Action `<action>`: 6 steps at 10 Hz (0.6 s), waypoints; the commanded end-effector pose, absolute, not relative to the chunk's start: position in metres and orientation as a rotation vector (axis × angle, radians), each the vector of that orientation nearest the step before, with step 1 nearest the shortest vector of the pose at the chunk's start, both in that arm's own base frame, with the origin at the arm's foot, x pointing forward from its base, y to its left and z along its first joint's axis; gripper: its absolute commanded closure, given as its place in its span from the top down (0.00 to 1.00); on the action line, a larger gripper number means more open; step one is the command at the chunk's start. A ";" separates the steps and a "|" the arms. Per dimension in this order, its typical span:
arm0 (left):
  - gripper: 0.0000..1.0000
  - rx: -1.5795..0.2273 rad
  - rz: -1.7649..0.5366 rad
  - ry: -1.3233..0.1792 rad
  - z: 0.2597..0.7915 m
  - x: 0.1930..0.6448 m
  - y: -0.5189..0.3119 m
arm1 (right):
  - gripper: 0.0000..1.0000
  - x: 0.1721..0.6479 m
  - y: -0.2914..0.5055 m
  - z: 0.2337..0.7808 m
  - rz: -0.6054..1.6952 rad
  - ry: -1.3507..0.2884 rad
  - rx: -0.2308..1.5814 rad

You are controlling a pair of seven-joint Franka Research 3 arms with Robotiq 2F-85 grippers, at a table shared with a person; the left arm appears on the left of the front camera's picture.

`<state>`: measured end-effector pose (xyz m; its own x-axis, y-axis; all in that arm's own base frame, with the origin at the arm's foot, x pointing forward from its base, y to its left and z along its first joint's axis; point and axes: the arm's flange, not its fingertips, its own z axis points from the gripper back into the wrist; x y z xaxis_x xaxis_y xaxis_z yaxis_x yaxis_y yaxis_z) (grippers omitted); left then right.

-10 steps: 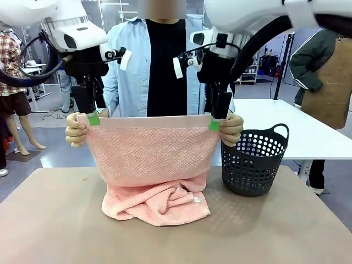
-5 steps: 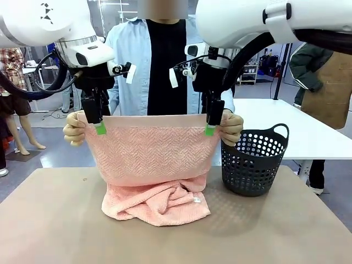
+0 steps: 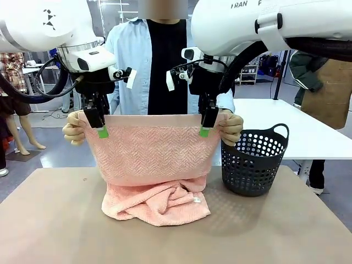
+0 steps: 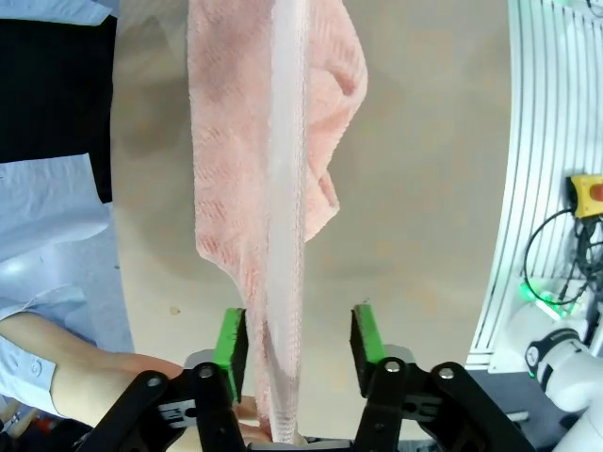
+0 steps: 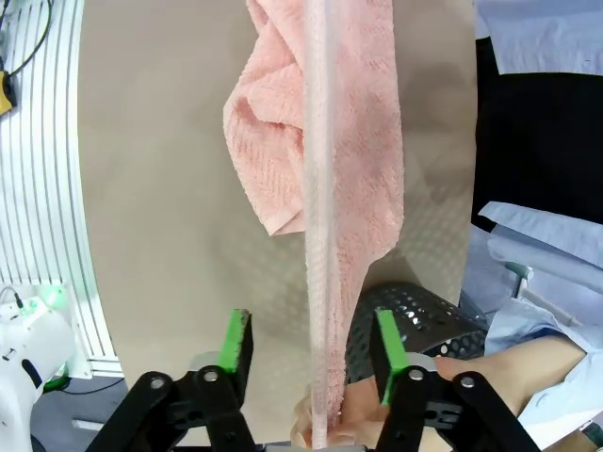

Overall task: Fold the towel.
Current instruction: Grab the top end of the 100 cm Hotel Towel extended by the human.

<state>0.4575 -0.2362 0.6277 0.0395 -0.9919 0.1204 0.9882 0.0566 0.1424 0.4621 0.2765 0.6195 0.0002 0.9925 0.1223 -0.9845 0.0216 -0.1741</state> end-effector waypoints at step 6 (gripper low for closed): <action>0.00 0.016 -1.540 -0.230 0.619 0.448 -0.234 | 0.00 0.458 0.279 0.611 1.519 -0.238 -0.076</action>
